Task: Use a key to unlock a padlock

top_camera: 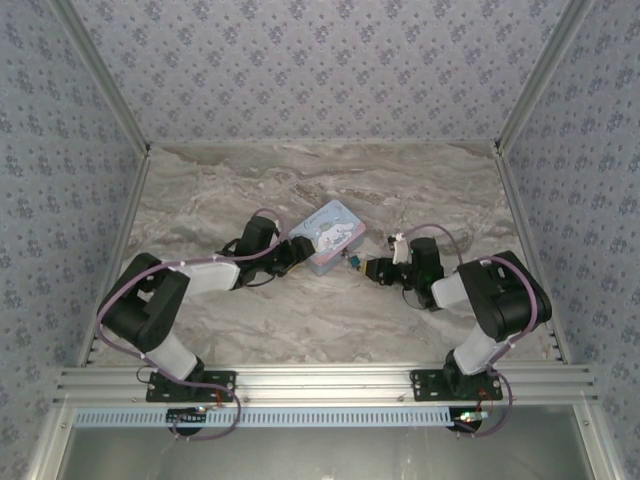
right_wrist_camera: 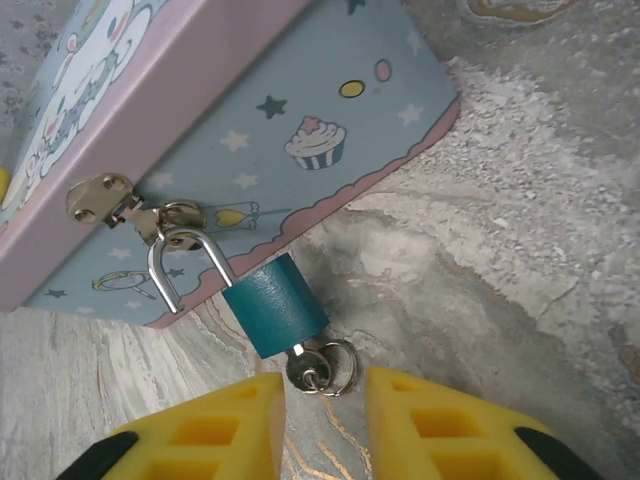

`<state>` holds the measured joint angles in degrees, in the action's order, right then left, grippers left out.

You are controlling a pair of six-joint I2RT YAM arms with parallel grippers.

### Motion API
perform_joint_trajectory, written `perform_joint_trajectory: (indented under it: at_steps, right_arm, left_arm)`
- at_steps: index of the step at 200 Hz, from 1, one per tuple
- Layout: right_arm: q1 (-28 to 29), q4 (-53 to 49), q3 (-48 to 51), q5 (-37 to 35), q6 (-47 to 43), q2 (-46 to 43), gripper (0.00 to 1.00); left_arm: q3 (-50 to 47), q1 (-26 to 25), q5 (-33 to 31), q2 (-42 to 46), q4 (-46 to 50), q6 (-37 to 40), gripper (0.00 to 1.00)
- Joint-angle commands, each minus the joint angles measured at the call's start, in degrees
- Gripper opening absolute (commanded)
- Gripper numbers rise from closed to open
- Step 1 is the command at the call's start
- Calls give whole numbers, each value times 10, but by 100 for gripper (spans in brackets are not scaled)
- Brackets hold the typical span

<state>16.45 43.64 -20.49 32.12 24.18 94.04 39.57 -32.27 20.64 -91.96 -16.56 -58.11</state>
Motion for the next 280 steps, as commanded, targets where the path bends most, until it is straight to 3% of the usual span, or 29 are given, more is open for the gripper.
perform_joint_trajectory:
  at_steps: [1, 85, 130, 166, 205, 280]
  right_arm:
    - [-11, -58, 20, -39, -3, -12, 34]
    - [-12, -111, 24, -16, -26, -174, 74]
    - [-3, -165, -10, 46, -41, -203, 92]
    - [20, -218, -52, 76, -65, -184, 93]
    - [38, -235, -98, 95, -80, -124, 85]
    - [81, -249, -178, 88, -106, 2, 82]
  left_arm:
    - [-20, 2, -35, 4, 85, 15, 68]
    - [-20, -1, -41, 28, 106, 26, 68]
    - [-24, -2, -41, 30, 108, 27, 67]
    - [-27, -3, -45, 35, 112, 27, 66]
    - [-28, -3, -48, 41, 120, 29, 65]
    - [-31, -3, -55, 49, 128, 31, 65]
